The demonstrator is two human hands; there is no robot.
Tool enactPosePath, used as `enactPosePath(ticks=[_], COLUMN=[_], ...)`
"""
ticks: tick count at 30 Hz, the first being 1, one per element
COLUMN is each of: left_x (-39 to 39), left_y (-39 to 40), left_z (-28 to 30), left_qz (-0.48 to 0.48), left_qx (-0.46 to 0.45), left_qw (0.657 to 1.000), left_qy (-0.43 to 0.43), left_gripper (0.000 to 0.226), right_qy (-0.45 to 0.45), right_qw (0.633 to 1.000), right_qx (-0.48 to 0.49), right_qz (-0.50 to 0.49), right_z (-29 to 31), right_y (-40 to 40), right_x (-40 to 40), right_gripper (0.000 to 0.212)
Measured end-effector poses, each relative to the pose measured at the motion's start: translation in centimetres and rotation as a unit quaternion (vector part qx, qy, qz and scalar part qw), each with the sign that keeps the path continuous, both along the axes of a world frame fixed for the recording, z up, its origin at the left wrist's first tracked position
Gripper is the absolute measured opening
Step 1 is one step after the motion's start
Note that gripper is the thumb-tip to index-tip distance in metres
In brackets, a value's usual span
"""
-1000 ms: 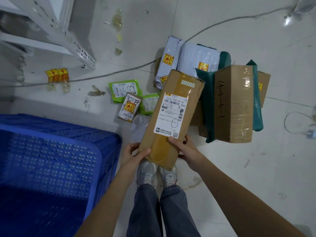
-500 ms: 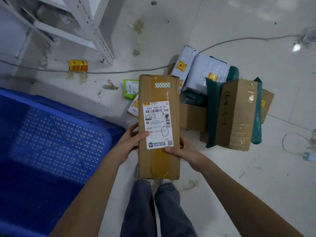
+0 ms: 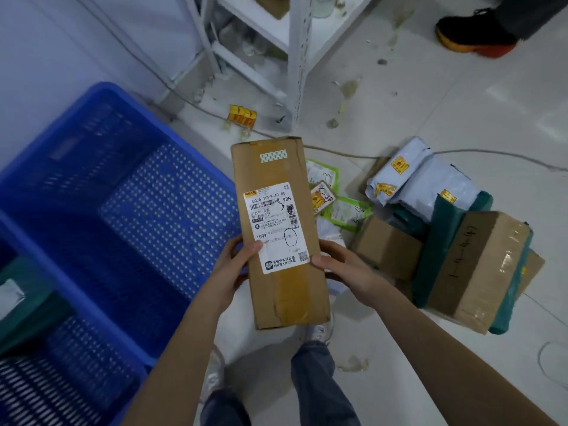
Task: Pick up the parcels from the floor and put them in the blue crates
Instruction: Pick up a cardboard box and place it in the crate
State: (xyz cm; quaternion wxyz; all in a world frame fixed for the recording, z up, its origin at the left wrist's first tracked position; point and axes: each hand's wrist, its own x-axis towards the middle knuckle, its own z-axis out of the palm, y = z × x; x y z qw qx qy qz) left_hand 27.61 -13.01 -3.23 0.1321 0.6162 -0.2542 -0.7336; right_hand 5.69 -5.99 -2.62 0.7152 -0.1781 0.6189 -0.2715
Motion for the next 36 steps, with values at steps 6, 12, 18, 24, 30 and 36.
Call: enactPosePath(ticks=[6, 12, 18, 24, 30, 36], left_x=[9.5, 22.9, 38.8, 50.9, 56.5, 58.8], left_y=[0.4, 2.9, 7.0, 11.8, 16.0, 18.3], left_z=[0.8, 2.1, 2.0, -0.5, -4.7, -11.1], left_qz=[0.058, 0.123, 0.207, 0.264, 0.339, 0.371], left_qx=[-0.004, -0.021, -0.012, 0.022, 0.068, 0.076], left_qw=[0.998, 0.992, 0.978, 0.963, 0.938, 0.921], left_qy=[0.018, 0.009, -0.029, -0.041, -0.032, -0.088], left_gripper=[0.066, 0.083, 0.062, 0.070, 0.076, 0.062], right_qy=[0.018, 0.001, -0.035, 0.002, 0.038, 0.071], right_qw=[0.997, 0.996, 0.984, 0.953, 0.917, 0.884], right_qx=[-0.013, -0.019, -0.003, -0.016, -0.021, -0.016], right_qz=[0.069, 0.090, 0.173, 0.302, 0.396, 0.461], right_z=[0.3, 0.9, 0.5, -2.4, -6.9, -13.3], right_y=[-2.3, -2.2, -1.1, 0.1, 1.8, 2.9], right_x=[8.6, 22.4, 38.2, 51.1, 58.9, 64.0], right_gripper=[0.080, 0.067, 0.072, 0.067, 0.052, 0.062])
